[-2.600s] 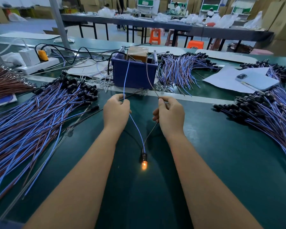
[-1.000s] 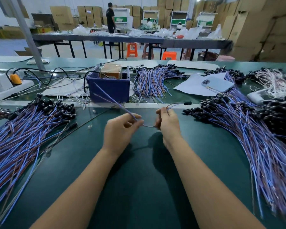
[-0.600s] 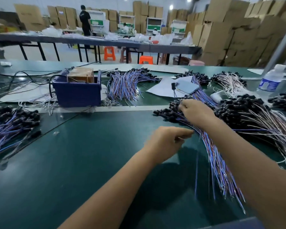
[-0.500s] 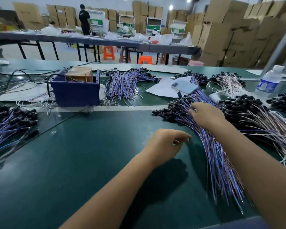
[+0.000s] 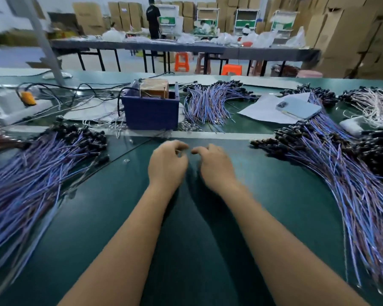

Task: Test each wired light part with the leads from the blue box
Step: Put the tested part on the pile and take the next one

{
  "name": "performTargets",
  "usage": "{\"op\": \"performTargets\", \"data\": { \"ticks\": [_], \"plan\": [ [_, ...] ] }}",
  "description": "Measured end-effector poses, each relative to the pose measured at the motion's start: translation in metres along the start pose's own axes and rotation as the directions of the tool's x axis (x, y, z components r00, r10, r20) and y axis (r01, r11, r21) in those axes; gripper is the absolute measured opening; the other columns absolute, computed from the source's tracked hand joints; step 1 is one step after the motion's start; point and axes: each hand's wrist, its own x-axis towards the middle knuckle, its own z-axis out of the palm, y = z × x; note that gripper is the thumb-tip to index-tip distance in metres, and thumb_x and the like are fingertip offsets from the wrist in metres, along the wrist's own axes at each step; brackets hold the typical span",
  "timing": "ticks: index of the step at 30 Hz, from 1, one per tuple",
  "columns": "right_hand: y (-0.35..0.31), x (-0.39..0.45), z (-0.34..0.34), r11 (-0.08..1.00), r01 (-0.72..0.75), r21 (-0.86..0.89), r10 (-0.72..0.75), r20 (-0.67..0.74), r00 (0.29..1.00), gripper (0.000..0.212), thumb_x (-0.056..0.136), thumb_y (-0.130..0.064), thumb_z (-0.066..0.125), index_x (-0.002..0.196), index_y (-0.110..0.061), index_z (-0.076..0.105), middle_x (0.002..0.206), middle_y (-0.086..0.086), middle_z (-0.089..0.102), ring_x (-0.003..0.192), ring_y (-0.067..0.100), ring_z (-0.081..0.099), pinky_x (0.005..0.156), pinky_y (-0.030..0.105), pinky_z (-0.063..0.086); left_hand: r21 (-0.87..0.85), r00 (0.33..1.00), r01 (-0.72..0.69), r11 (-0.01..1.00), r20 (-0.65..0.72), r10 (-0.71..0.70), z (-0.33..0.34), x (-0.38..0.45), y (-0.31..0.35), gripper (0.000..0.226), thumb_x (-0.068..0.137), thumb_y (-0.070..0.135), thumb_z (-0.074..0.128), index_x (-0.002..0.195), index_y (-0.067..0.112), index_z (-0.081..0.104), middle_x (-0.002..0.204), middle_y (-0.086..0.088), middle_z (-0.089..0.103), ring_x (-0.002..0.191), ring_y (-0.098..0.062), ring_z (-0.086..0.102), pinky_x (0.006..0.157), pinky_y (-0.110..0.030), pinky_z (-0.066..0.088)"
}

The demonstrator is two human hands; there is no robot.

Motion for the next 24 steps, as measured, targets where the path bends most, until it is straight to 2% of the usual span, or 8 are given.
{"op": "performTargets", "data": {
  "ticks": [3, 5, 8, 10, 13, 16, 20, 24],
  "plan": [
    [-0.043, 0.010, 0.023, 0.983, 0.010, 0.182, -0.016, 0.029, 0.999, 0.052, 0.086, 0.000, 0.043, 0.130, -0.023, 0.057, 0.123, 0.010, 0.054, 0.118, 0.030, 0.045, 0.096, 0.036, 0.035, 0.267, 0.985, 0.151, 0.952, -0.122, -0.122, -0.034, 0.018, -0.033, 0.030, 0.080, 0.014, 0.060, 0.108, 0.024, 0.069, 0.123, -0.004, 0.060, 0.118, -0.027, 0.046, 0.096, -0.034, 0.037],
    [-0.056, 0.012, 0.034, 0.987, 0.024, 0.160, -0.030, 0.036, 0.999, 0.050, 0.087, -0.003, 0.042, 0.129, -0.027, 0.056, 0.125, 0.006, 0.054, 0.118, 0.027, 0.042, 0.094, 0.035, 0.031, 0.387, 0.959, 0.259, 0.885, -0.216, -0.186, -0.052, 0.024, -0.047, 0.030, 0.081, 0.015, 0.061, 0.107, 0.026, 0.069, 0.131, -0.005, 0.052, 0.123, -0.032, 0.036, 0.097, -0.039, 0.032],
    [-0.050, 0.013, 0.037, 0.987, 0.026, 0.156, -0.033, 0.039, 0.999, 0.044, 0.091, -0.006, 0.041, 0.126, -0.026, 0.059, 0.125, 0.003, 0.054, 0.118, 0.024, 0.040, 0.098, 0.034, 0.030, 0.433, 0.909, 0.379, 0.818, -0.338, -0.242, -0.077, 0.032, -0.066, 0.037, 0.080, 0.010, 0.059, 0.112, 0.027, 0.067, 0.141, -0.008, 0.043, 0.127, -0.034, 0.031, 0.099, -0.043, 0.029],
    [-0.044, 0.012, 0.035, 0.973, 0.020, 0.231, -0.030, 0.037, 0.999, 0.039, 0.093, -0.006, 0.042, 0.121, -0.023, 0.063, 0.123, 0.004, 0.057, 0.118, 0.025, 0.044, 0.102, 0.037, 0.034, 0.440, 0.892, 0.432, 0.787, -0.339, -0.299, -0.085, 0.033, -0.079, 0.040, 0.082, 0.008, 0.057, 0.117, 0.024, 0.065, 0.146, -0.008, 0.038, 0.129, -0.035, 0.029, 0.100, -0.045, 0.031],
    [-0.044, 0.011, 0.034, 0.963, 0.034, 0.266, -0.045, 0.036, 0.998, 0.035, 0.094, -0.007, 0.044, 0.116, -0.021, 0.067, 0.120, 0.003, 0.058, 0.116, 0.025, 0.046, 0.101, 0.038, 0.036, 0.432, 0.902, 0.420, 0.798, -0.291, -0.318, -0.085, 0.031, -0.090, 0.041, 0.084, 0.001, 0.051, 0.120, 0.017, 0.063, 0.138, -0.011, 0.042, 0.122, -0.038, 0.034, 0.087, -0.043, 0.038],
    [-0.045, 0.010, 0.034, 0.970, 0.042, 0.238, -0.054, 0.043, 0.998, 0.032, 0.095, -0.010, 0.045, 0.116, -0.023, 0.066, 0.119, 0.002, 0.057, 0.116, 0.023, 0.045, 0.101, 0.036, 0.035, 0.457, 0.909, 0.413, 0.788, -0.263, -0.324, -0.085, 0.031, -0.091, 0.045, 0.086, -0.001, 0.046, 0.124, 0.017, 0.062, 0.125, -0.015, 0.054, 0.118, -0.039, 0.035, 0.073, -0.036, 0.034],
    [-0.045, 0.009, 0.032, 0.973, 0.035, 0.226, -0.049, 0.058, 0.997, 0.031, 0.096, -0.013, 0.045, 0.116, -0.024, 0.066, 0.120, 0.000, 0.056, 0.116, 0.022, 0.044, 0.100, 0.034, 0.034, 0.519, 0.919, 0.394, 0.759, -0.233, -0.317, -0.083, 0.032, -0.093, 0.046, 0.090, 0.003, 0.045, 0.130, 0.020, 0.058, 0.126, -0.013, 0.056, 0.118, -0.037, 0.034, 0.073, -0.035, 0.034],
    [-0.046, 0.007, 0.032, 0.966, 0.049, 0.253, -0.061, 0.041, 0.997, 0.030, 0.096, -0.013, 0.046, 0.116, -0.023, 0.066, 0.118, 0.000, 0.057, 0.114, 0.022, 0.045, 0.099, 0.036, 0.035, 0.512, 0.930, 0.364, 0.778, -0.250, -0.270, -0.081, 0.036, -0.097, 0.040, 0.088, 0.003, 0.050, 0.123, 0.017, 0.062, 0.117, -0.015, 0.060, 0.116, -0.038, 0.039, 0.073, -0.032, 0.030]
  ]
}}
